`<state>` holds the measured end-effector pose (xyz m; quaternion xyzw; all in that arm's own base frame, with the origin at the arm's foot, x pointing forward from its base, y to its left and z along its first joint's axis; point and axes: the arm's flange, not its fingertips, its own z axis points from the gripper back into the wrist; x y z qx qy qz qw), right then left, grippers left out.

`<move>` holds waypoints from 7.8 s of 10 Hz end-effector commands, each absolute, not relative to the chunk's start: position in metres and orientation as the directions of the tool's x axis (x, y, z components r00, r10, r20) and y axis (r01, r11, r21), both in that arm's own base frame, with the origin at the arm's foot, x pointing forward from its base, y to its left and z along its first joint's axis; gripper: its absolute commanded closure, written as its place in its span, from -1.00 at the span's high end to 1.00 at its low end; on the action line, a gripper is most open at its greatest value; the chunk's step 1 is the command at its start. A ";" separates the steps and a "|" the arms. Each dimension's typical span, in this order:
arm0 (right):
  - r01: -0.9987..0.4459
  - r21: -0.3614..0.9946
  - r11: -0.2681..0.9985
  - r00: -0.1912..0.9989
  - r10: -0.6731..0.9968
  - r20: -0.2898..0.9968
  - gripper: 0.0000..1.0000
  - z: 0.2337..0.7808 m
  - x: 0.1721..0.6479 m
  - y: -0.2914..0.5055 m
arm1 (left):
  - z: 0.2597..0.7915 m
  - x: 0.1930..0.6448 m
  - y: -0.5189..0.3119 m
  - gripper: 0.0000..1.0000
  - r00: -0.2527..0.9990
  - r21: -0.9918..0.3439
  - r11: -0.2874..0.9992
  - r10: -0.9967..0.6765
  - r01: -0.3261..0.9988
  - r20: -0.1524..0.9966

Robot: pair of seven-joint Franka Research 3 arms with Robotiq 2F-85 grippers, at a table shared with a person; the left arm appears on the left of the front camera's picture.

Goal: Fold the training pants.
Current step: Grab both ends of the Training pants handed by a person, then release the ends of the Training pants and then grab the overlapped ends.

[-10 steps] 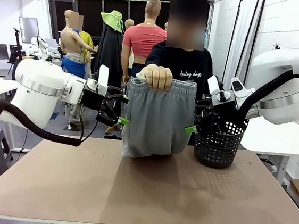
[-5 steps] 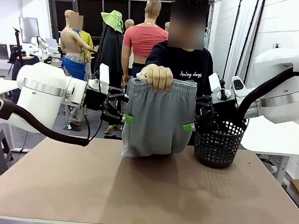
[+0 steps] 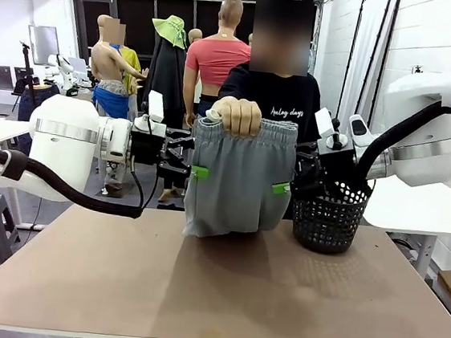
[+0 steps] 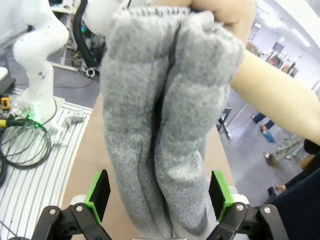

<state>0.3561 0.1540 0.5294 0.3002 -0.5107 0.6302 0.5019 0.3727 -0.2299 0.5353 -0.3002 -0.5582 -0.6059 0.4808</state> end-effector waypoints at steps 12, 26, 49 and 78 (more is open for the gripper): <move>-0.978 -0.208 -0.003 -0.207 0.112 0.972 1.00 0.551 0.371 0.164 | 0.543 0.366 -0.265 1.00 -0.253 0.268 0.094 -0.141 0.959 0.957; -0.994 -0.002 -0.107 -0.005 0.034 0.999 -1.00 0.547 0.387 0.166 | 0.542 0.374 -0.256 -1.00 -0.214 0.218 0.083 -0.058 0.972 0.975; -0.996 -0.021 -0.087 -0.027 0.063 0.998 -1.00 0.538 0.385 0.165 | 0.539 0.374 -0.256 -1.00 -0.224 0.229 0.066 -0.077 0.971 0.972; -0.996 -0.021 -0.087 -0.027 0.063 0.998 -1.00 0.538 0.385 0.165 | 0.539 0.374 -0.256 -1.00 -0.224 0.229 0.066 -0.077 0.971 0.972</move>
